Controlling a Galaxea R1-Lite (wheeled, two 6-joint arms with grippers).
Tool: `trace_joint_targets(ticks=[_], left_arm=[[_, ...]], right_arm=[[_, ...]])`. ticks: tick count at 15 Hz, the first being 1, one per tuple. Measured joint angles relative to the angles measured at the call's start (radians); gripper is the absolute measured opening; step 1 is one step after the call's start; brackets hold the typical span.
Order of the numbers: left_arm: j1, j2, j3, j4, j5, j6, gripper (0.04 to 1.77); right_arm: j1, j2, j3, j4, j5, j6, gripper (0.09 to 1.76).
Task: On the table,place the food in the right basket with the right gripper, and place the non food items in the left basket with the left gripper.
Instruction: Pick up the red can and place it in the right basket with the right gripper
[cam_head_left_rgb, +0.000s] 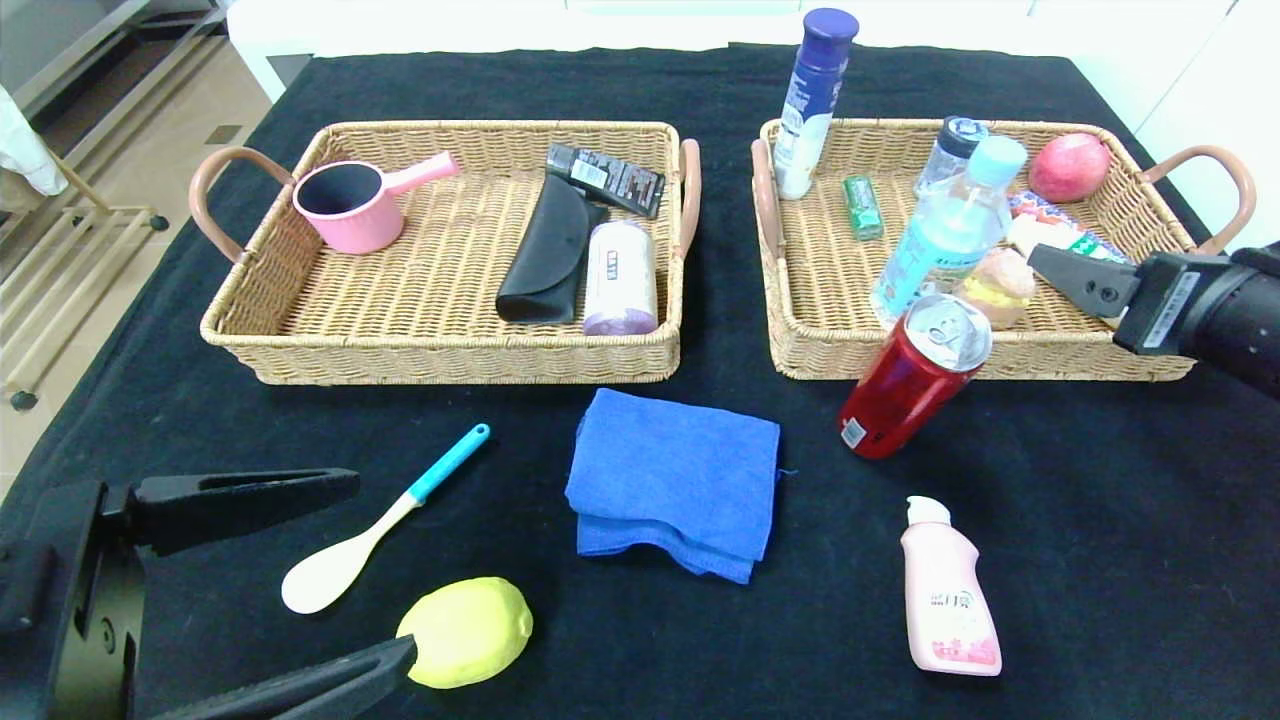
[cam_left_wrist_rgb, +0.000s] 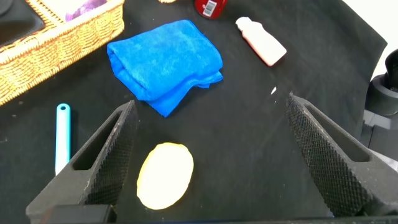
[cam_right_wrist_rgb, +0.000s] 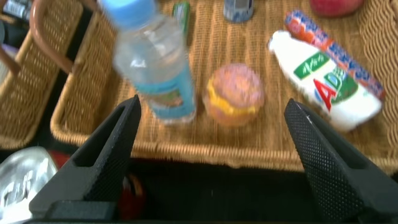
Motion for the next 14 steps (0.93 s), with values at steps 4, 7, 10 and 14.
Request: trace_joint_targets(ticks=[4,7,10,14], left_arm=[[0.000,0.005,0.003,0.000,0.000,0.003,1.72],[-0.004,0.006,0.004,0.001,-0.001,0.004,1.72],[-0.007,0.007,0.006,0.001,-0.001,0.003,1.72],[-0.008,0.005,0.007,0.001,0.000,0.014,1.72]], right_arm=[[0.016,-0.095,0.101,0.006,0.036,-0.006,1.70],[0.063,-0.156,0.164,0.045,0.037,-0.017,1.70],[0.127,-0.218,0.227,0.106,0.050,-0.029,1.70],[0.154,-0.306,0.270,0.252,0.180,-0.056,1.70]])
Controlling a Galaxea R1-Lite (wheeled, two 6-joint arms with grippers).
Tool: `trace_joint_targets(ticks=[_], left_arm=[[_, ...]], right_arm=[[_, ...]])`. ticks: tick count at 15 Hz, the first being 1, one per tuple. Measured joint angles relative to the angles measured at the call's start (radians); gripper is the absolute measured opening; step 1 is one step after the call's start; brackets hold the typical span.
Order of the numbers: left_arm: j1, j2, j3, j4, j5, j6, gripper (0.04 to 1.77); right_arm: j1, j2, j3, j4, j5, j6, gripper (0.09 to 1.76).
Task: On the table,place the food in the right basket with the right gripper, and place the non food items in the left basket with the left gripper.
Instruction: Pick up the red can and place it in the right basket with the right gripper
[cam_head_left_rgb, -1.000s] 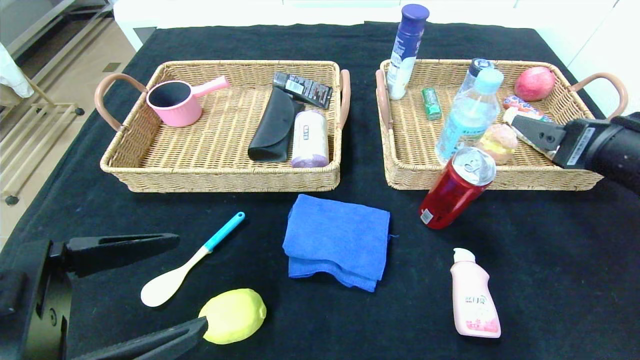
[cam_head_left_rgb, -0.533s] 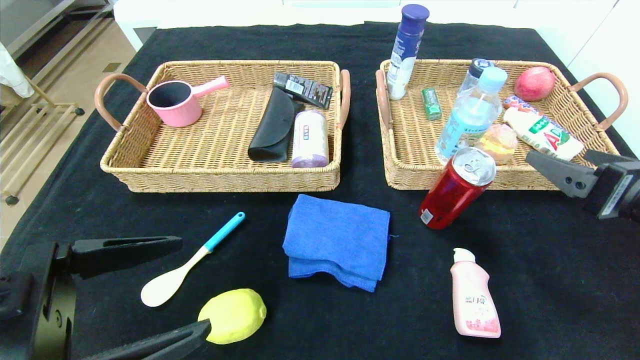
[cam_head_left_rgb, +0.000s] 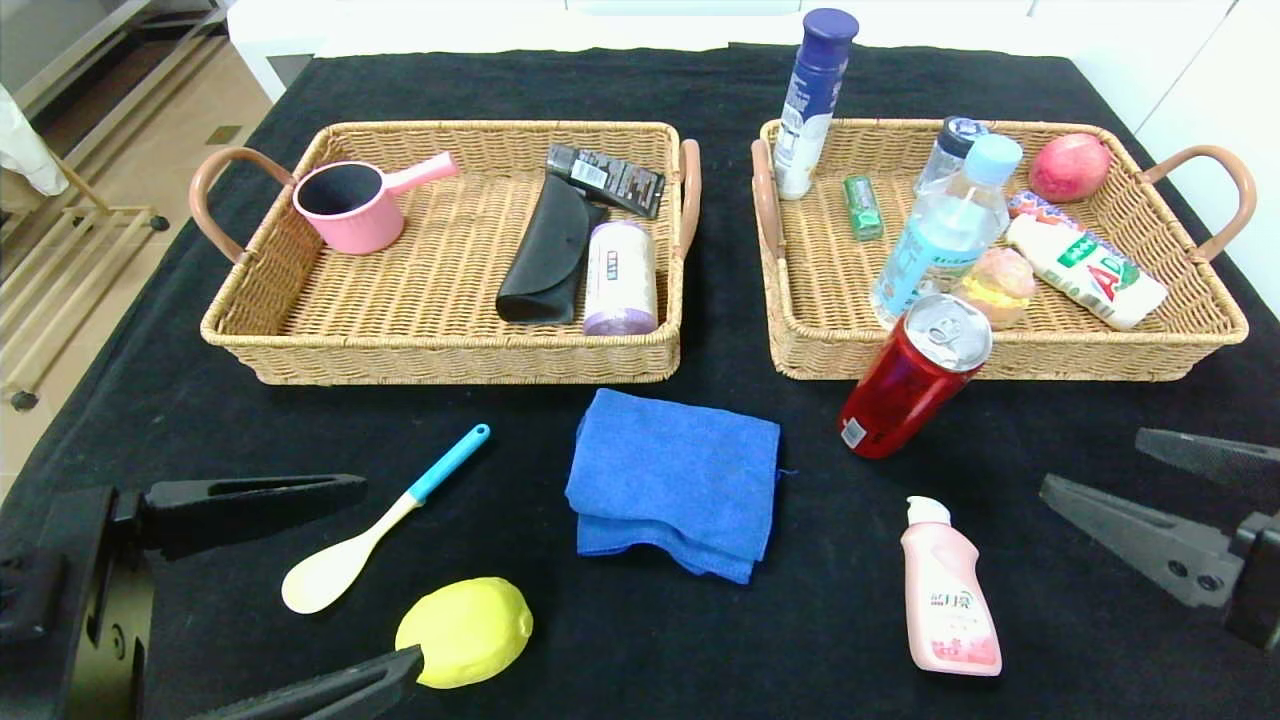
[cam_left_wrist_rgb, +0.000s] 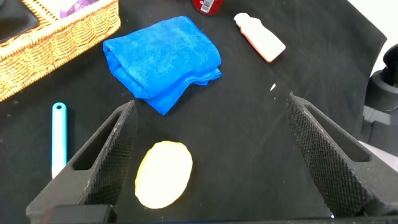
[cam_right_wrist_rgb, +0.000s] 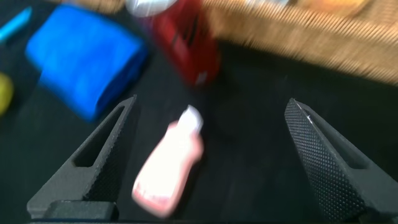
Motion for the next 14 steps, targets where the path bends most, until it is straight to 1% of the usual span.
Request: trace_joint_targets(ticks=[1,3,6,14], left_arm=[[0.000,0.000,0.001,0.000,0.000,0.000,1.72],[-0.003,-0.002,0.001,-0.001,0.000,0.001,1.72],[-0.006,-0.007,0.001,-0.001,0.000,0.005,1.72],[-0.006,-0.011,0.002,-0.002,0.001,0.005,1.72]], right_arm=[[0.003,-0.019,0.003,0.033,0.017,-0.004,1.70],[0.017,-0.043,0.005,0.038,0.022,-0.008,1.70],[0.067,-0.051,0.009,0.040,0.024,-0.008,1.70],[0.113,0.012,-0.028,0.031,0.018,-0.020,1.70]])
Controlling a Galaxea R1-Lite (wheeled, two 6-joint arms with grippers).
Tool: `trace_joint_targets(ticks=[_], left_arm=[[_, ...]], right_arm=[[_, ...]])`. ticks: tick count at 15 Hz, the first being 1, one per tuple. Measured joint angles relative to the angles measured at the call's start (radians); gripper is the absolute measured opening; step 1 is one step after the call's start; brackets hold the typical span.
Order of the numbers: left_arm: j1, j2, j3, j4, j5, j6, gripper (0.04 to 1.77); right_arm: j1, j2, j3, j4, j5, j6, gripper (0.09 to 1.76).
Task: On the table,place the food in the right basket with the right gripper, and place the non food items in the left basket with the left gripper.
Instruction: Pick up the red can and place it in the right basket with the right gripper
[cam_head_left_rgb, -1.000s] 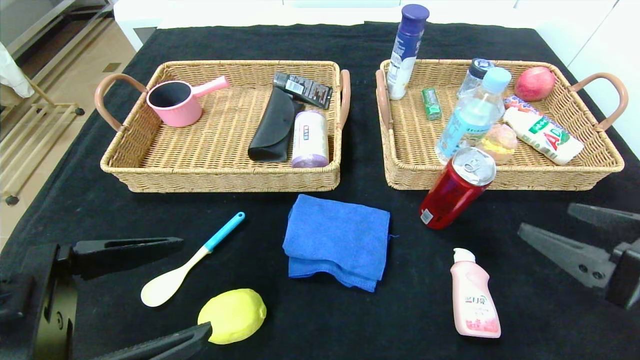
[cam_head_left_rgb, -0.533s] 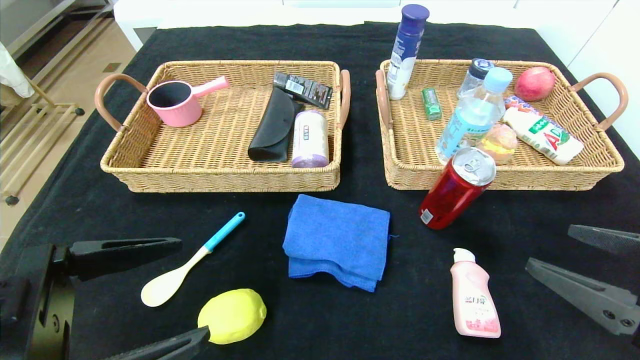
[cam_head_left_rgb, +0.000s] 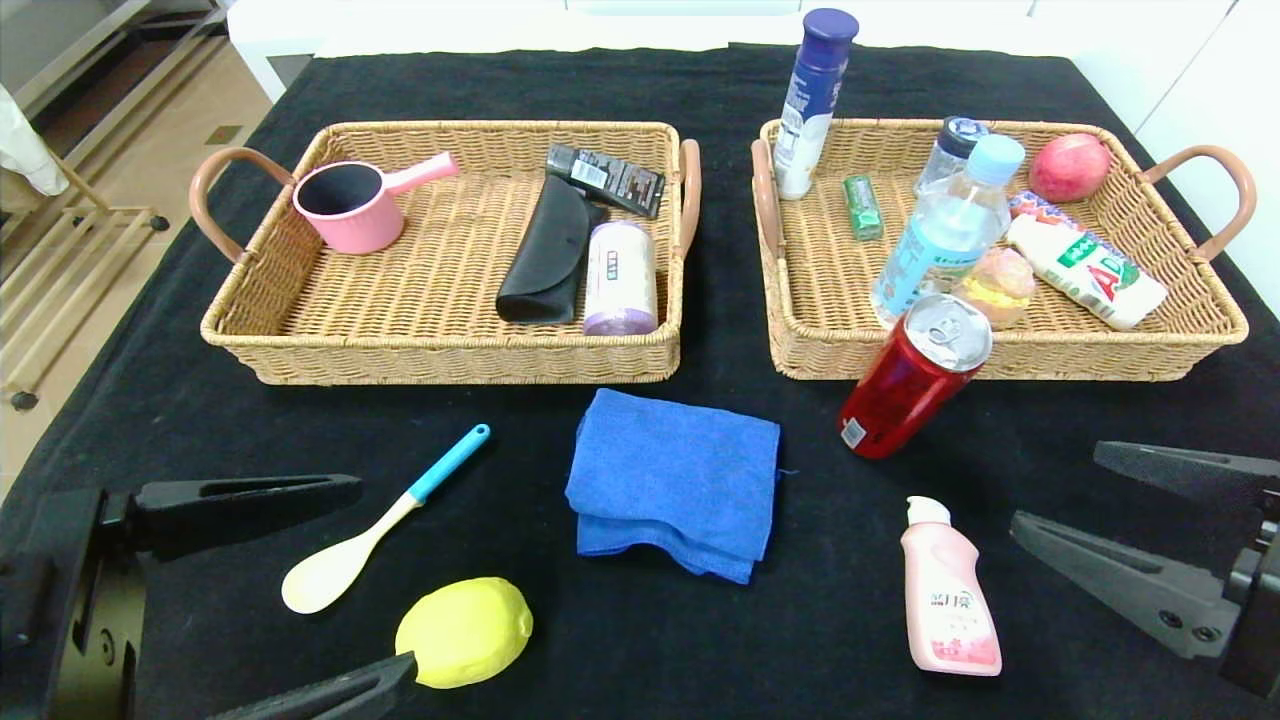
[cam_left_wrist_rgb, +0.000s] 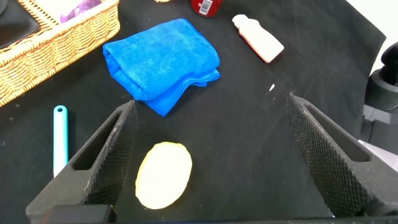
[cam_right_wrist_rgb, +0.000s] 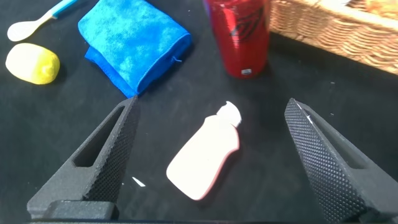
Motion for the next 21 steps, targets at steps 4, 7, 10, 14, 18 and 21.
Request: trace_joint_targets(ticks=[4,7,10,14,18,21], left_arm=[[0.000,0.001,0.000,0.000,0.000,0.000,1.72],[0.000,0.001,0.000,0.001,0.001,0.000,1.72],[0.000,0.001,0.000,0.001,0.001,0.000,1.72],[0.000,0.001,0.000,0.001,0.001,0.000,1.72],[0.000,0.001,0.000,0.001,0.001,0.000,1.72],[0.000,-0.001,0.000,0.001,0.001,0.000,1.72]], right_arm=[[0.023,0.064,-0.004,-0.079,-0.037,0.000,1.70],[0.069,0.143,-0.004,-0.194,-0.142,-0.004,1.70],[0.101,0.215,-0.009,-0.256,-0.231,-0.013,1.70],[0.124,0.266,-0.034,-0.263,-0.297,-0.012,1.71],[0.126,0.320,-0.065,-0.332,-0.339,-0.010,1.71],[0.128,0.360,-0.083,-0.370,-0.354,-0.009,1.71]])
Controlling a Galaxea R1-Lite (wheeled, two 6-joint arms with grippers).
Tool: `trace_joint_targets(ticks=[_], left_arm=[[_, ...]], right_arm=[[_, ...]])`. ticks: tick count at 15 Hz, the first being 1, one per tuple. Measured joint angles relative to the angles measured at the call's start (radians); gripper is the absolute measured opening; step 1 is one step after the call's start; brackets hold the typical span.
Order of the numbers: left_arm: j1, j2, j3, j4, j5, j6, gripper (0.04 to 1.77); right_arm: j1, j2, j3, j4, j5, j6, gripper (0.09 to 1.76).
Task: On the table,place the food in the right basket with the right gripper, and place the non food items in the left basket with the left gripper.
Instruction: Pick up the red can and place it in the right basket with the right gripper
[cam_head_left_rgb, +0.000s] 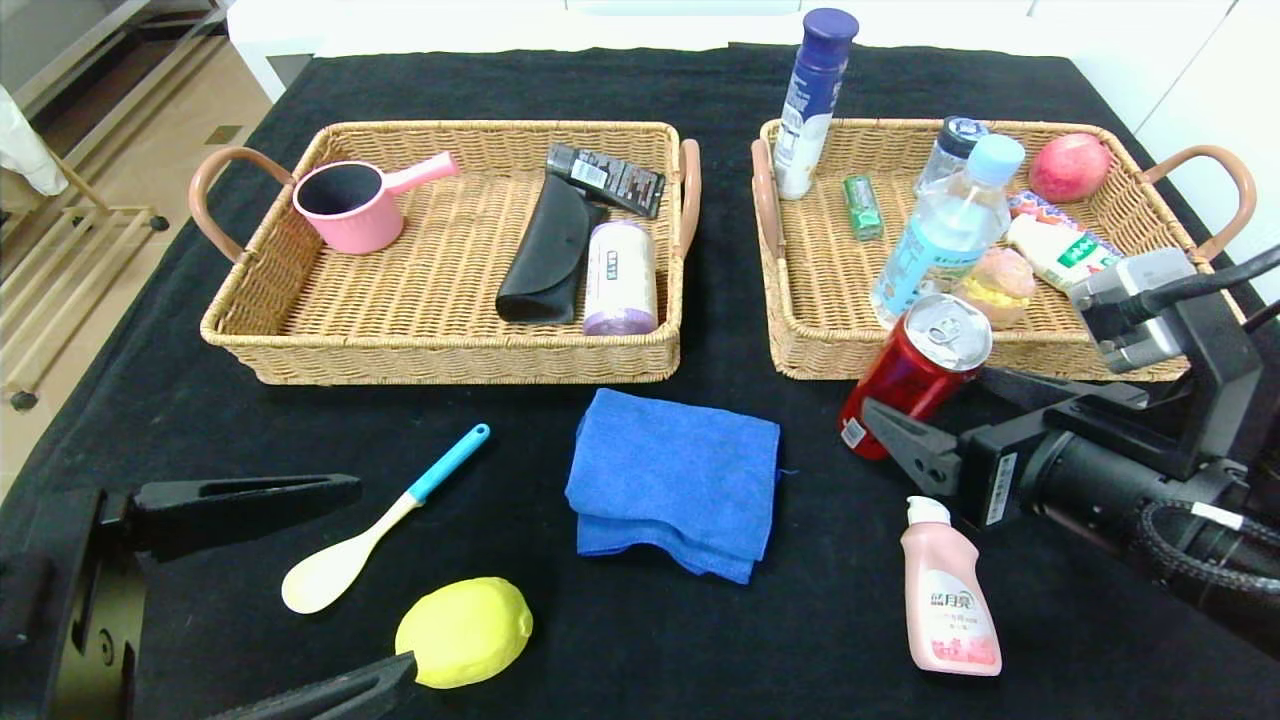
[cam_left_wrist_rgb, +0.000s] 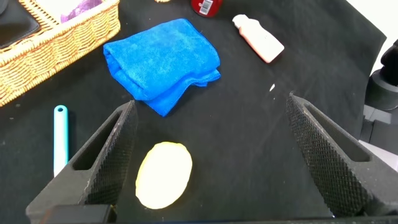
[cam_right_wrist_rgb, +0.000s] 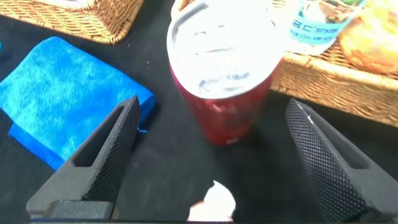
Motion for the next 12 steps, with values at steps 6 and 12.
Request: trace_joint_targets(ticks=[6,12], left_arm=[[0.000,-0.006,0.000,-0.001,0.000,0.002,1.72],[0.000,-0.011,-0.002,-0.001,0.000,0.002,1.72]], right_arm=[[0.000,0.055,-0.011,-0.068,-0.001,0.000,1.71],[-0.006,0.089,-0.020,-0.074,-0.007,0.000,1.71]])
